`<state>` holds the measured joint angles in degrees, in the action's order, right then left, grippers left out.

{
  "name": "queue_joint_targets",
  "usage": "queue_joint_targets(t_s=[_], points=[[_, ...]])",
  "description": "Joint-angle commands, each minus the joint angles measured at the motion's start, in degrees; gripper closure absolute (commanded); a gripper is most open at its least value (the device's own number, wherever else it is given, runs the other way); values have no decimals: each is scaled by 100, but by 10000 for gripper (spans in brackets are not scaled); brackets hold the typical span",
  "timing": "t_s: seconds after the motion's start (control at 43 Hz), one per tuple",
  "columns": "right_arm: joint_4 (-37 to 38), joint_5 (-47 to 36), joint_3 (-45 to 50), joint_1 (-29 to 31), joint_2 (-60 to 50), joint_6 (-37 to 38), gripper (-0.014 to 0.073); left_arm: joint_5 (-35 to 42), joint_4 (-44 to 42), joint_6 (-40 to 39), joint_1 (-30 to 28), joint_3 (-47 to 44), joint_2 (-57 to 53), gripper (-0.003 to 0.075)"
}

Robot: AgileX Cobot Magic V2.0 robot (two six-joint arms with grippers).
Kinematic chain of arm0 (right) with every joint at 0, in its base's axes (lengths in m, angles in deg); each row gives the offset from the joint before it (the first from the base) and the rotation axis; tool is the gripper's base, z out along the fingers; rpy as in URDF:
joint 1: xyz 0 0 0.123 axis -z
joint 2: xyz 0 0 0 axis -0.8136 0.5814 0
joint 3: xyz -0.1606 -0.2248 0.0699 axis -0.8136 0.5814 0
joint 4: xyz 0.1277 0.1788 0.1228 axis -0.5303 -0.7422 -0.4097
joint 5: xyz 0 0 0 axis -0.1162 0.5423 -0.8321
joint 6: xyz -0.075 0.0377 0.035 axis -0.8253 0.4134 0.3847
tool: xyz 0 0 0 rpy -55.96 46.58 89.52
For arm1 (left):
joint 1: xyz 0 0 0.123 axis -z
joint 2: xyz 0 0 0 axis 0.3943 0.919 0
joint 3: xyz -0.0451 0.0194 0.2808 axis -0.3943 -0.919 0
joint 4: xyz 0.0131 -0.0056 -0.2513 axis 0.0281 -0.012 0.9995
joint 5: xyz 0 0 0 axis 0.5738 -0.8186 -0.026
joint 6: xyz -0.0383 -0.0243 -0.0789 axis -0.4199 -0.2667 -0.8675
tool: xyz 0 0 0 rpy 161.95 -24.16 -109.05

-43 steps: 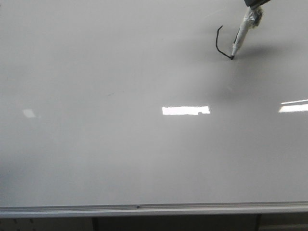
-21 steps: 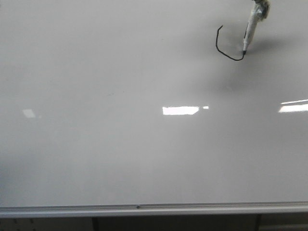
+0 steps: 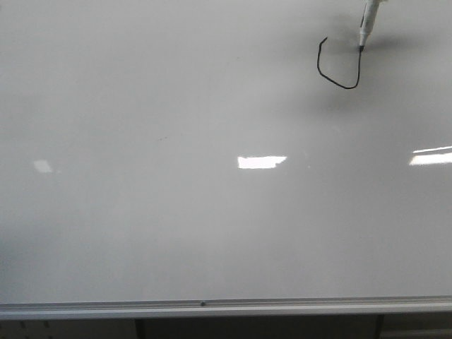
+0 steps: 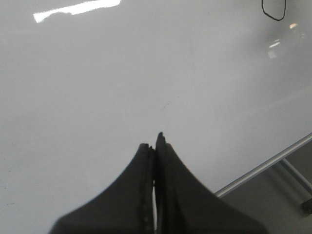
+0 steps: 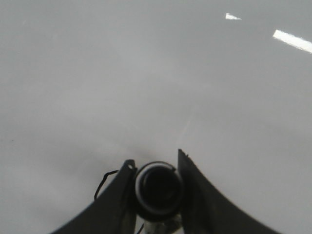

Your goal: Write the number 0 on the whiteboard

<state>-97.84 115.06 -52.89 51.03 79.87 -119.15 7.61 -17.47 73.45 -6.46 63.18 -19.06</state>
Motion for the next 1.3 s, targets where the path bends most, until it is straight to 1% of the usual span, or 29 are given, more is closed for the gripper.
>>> queue_joint_targets(t_s=[0.0,0.256,0.745,1.001,1.071,1.28], points=[[-265,-539,-221,3,-168,-23,653,321,117,-43,-14,148,-69,740],[-550,-632,-221,-27,-162,-23,653,321,117,-43,-14,148,-69,740],[-623,-897,-221,-423,-90,-23,653,321,117,-43,-14,148,-69,740],[-1000,-988,-256,-457,-67,-23,653,321,117,-43,-14,143,-69,739],[-1098,-535,-431,-457,-86,-23,653,321,117,-43,-14,133,-69,739],[-1398,1624,-1420,-457,-206,-23,653,310,117,-43,-14,134,-69,739]])
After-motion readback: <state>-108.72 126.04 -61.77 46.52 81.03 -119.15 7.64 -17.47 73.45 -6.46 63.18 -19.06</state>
